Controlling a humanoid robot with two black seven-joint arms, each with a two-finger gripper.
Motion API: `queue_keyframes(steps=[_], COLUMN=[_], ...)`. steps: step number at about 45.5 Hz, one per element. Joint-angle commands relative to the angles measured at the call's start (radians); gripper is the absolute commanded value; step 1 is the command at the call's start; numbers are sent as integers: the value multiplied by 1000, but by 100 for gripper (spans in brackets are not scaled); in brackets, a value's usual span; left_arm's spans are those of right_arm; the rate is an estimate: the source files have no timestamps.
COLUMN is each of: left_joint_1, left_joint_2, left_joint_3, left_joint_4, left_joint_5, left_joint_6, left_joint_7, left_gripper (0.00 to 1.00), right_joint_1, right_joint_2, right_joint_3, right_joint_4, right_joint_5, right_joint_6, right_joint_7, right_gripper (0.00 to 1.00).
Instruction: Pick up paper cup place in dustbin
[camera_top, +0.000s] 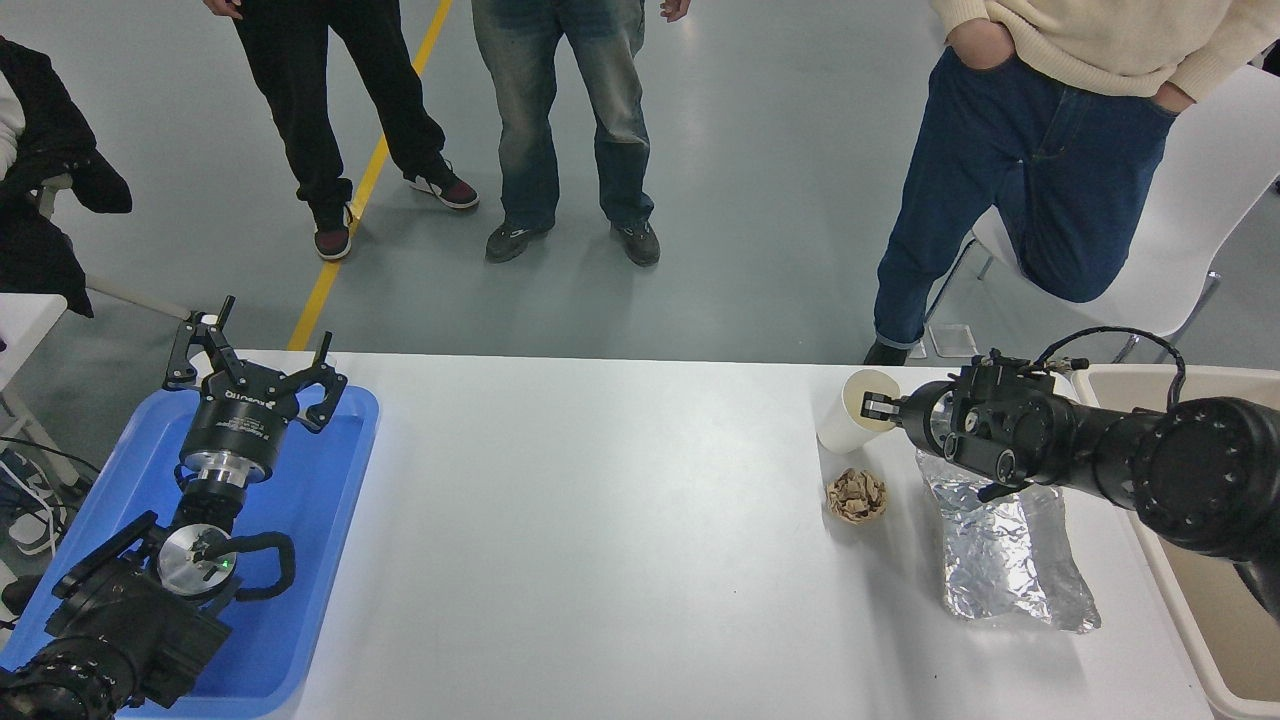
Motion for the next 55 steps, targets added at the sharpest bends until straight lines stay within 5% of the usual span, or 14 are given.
queue_keyframes(steps=[1,19,55], left_joint_1=[0,0,0], left_joint_2=[0,-2,0], left_joint_3=[0,1,0], left_joint_4=[0,0,0], left_joint_5=[0,0,0], left_joint_6=[0,-2,0], left_joint_7=[0,0,0], left_gripper=[100,100,100], right_joint_1=[81,532,1118], right_joint_2=[-38,-176,-250], right_joint_3=[8,-204,-306], right_joint_4=[100,635,1009], right_joint_5=[12,-26,-98], right_joint_6=[1,131,234], right_joint_7=[-4,1,-2], right_gripper=[0,0,0])
